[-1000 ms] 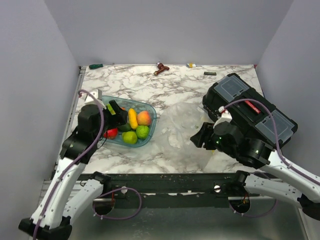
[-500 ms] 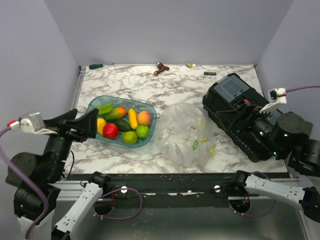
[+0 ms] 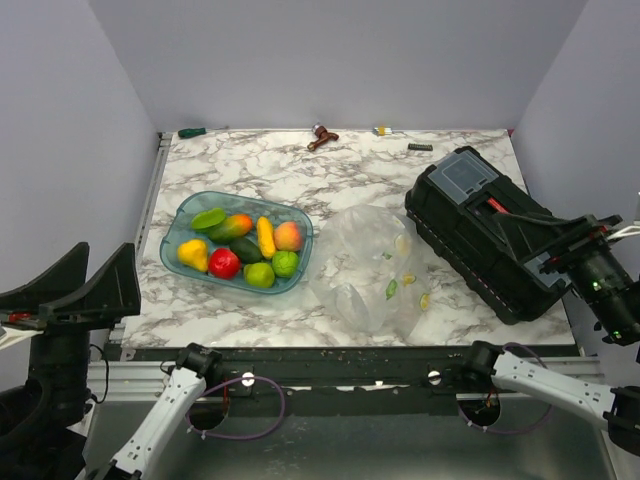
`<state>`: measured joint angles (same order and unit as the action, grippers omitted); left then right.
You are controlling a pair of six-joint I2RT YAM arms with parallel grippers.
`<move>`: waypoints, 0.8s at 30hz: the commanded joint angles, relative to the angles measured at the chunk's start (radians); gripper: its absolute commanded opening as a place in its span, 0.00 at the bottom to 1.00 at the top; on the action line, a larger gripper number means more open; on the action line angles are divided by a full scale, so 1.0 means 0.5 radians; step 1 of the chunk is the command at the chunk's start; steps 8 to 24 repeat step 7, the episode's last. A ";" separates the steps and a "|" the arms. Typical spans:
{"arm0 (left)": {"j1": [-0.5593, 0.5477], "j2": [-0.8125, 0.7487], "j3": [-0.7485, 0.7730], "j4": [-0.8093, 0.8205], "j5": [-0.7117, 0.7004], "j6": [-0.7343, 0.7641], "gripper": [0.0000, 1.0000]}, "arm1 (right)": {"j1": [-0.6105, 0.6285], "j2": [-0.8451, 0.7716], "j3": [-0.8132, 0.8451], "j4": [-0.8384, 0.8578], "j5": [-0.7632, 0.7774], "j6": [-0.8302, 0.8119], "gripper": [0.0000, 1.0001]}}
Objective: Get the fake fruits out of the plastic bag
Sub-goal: Reset both arms
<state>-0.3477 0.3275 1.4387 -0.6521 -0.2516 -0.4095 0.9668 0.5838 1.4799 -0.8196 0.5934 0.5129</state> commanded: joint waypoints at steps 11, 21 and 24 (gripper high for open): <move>0.011 -0.033 0.013 -0.070 -0.083 0.044 0.99 | 0.000 -0.153 -0.236 0.335 -0.011 -0.092 1.00; 0.011 -0.033 0.013 -0.070 -0.083 0.044 0.99 | 0.000 -0.153 -0.236 0.335 -0.011 -0.092 1.00; 0.011 -0.033 0.013 -0.070 -0.083 0.044 0.99 | 0.000 -0.153 -0.236 0.335 -0.011 -0.092 1.00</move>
